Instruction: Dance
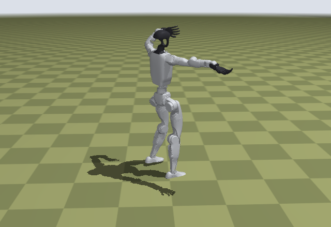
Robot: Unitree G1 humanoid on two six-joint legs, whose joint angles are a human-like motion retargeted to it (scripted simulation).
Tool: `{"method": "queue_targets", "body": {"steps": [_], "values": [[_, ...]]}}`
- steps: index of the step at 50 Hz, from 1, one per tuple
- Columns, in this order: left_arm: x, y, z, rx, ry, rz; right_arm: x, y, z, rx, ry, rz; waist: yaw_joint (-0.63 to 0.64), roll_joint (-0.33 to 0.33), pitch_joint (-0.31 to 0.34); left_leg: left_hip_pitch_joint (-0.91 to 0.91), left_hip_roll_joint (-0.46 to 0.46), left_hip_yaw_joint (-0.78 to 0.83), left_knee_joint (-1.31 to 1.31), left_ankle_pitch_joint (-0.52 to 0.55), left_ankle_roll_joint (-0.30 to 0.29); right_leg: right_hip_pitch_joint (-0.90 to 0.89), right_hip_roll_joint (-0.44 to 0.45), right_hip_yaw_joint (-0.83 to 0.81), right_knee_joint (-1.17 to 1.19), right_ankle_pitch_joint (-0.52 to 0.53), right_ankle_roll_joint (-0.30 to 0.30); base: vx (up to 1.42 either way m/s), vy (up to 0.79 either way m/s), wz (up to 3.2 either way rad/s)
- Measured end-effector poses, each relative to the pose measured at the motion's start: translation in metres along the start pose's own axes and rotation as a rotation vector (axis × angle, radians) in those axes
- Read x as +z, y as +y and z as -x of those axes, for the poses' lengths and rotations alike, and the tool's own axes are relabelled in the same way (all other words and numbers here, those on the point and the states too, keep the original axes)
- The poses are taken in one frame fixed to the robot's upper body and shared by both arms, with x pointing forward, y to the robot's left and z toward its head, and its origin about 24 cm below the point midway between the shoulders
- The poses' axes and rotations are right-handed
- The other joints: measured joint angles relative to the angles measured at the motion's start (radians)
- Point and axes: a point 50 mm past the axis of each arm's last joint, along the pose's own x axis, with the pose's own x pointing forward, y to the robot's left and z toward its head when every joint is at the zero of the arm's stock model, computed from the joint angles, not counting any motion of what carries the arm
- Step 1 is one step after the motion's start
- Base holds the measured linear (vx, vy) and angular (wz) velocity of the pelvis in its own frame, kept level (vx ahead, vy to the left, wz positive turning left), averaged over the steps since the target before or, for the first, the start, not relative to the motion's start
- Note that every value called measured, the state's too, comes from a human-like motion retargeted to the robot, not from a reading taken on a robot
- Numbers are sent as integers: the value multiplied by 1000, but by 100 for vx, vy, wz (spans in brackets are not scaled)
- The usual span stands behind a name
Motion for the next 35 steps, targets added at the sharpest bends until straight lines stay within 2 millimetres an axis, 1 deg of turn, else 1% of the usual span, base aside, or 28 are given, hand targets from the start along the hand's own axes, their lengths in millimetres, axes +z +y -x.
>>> {"method": "queue_targets", "body": {"steps": [2,3,5,6,7,9,10,11,13,14,16,18,19,20,22,24,25,26,27,28,30,32,33,34,35], "values": [[-16,-9,20,-35,147,-42,9,-3,-2,-15,-60,39,31,-19,7,26,-2,16,-47,31,5,5,1,12,-2,6,-2,-3,-6,-40],[-26,-14,34,-55,253,-68,14,4,-1,23,-97,80,56,-28,9,43,1,33,-81,50,6,8,2,20,-4,9,-5,-4,-11,-60],[-46,-25,67,-74,546,-126,19,31,7,176,-182,184,108,-49,7,85,2,81,-166,96,12,7,-3,37,-7,17,-17,-5,-11,-55],[-55,-28,87,-66,749,-161,17,48,15,283,-234,246,129,-58,6,109,-1,102,-215,123,13,5,-6,43,-4,20,-24,-4,-12,-39],[-61,-30,110,-55,962,-197,12,67,27,395,-286,310,148,-64,4,133,-2,125,-264,150,14,2,-10,48,0,22,-29,-3,-11,-29],[-63,-28,160,17,1428,-273,-9,104,61,651,-388,460,166,-66,0,181,1,170,-358,200,12,-9,-20,54,17,18,-33,-6,-7,-10],[-57,-24,185,76,1664,-307,-22,121,82,791,-436,542,167,-65,-3,202,1,186,-404,223,10,-16,-25,52,28,14,-34,-11,-6,9],[-51,-17,209,183,1900,-325,-35,134,103,939,-477,632,167,-61,-3,217,-4,193,-441,242,10,-26,-28,50,42,9,-35,-11,-1,12],[-28,-5,252,462,2326,-309,-60,154,147,1231,-574,810,174,-50,0,247,-16,209,-506,277,15,-46,-35,55,77,-3,-34,-10,9,0],[-13,3,273,630,2483,-278,-72,160,169,1361,-630,895,180,-40,4,261,-21,218,-532,290,17,-57,-38,61,98,-10,-33,-10,12,-18],[24,23,313,1003,2677,-263,-94,163,211,1586,-768,1034,203,-20,7,279,-29,241,-571,310,18,-86,-39,83,148,-31,-30,-9,12,-42],[68,44,341,1374,2770,-369,-110,158,245,1758,-932,1122,233,-13,5,285,-39,265,-599,323,21,-130,-39,114,211,-57,-26,-8,11,-52],[91,51,348,-1473,-2657,432,-116,153,260,1834,-1021,1144,244,-11,5,286,-46,273,-609,328,24,-153,-38,125,248,-72,-25,-9,5,-39],[114,57,354,-1536,-2504,499,-122,147,273,1908,-1114,1154,254,-9,6,287,-52,278,-619,333,27,-176,-36,133,287,-89,-25,-7,-1,-20],[157,69,360,-1604,-2320,607,-129,132,297,2058,-1342,1150,266,-14,20,302,-72,275,-634,339,38,-209,-41,140,370,-124,-21,-2,-7,0],[193,76,361,-1595,-2226,666,-129,119,315,2187,-1566,1097,289,-37,53,321,-100,265,-639,334,43,-234,-56,150,458,-163,-21,-4,-14,2],[208,77,360,-1568,-2190,683,-127,112,323,2258,-1671,1056,301,-53,73,329,-114,256,-639,330,41,-248,-64,155,503,-182,-23,-11,-19,-1],[217,75,357,-1539,-2158,694,-125,106,332,2347,-1775,1001,314,-73,96,336,-129,251,-640,327,36,-262,-73,165,545,-199,-26,-13,-20,-3],[224,72,355,-1520,-2129,702,-123,99,338,-2333,1800,-909,326,-93,117,342,-142,247,-640,323,32,-275,-81,173,581,-214,-29,-12,-20,-4],[226,69,353,-1519,-2107,700,-121,94,343,-2292,1796,-814,337,-109,132,347,-151,247,-641,319,29,-284,-87,177,606,-223,-33,-8,-19,4],[222,58,349,-1555,-2073,661,-117,90,349,-2239,1831,-666,340,-126,154,360,-161,241,-641,312,27,-284,-94,176,630,-231,-40,-2,-15,22],[207,46,345,-1586,-2093,591,-113,100,350,-2208,1946,-609,327,-106,156,366,-152,236,-640,313,33,-260,-82,171,595,-215,-43,1,-4,14],[197,42,345,-1595,-2130,567,-111,109,350,-2205,2021,-614,319,-88,146,361,-139,244,-641,315,36,-246,-70,167,556,-200,-44,0,0,0],[182,40,345,-1600,-2197,538,-108,120,349,-2200,2108,-640,306,-68,134,354,-124,254,-641,316,39,-228,-59,158,507,-179,-46,0,0,0],[165,39,345,-1606,-2279,508,-105,132,347,2140,-2149,661,291,-48,122,346,-107,265,-640,318,41,-208,-49,148,453,-156,-48,9,-3,9]]}}
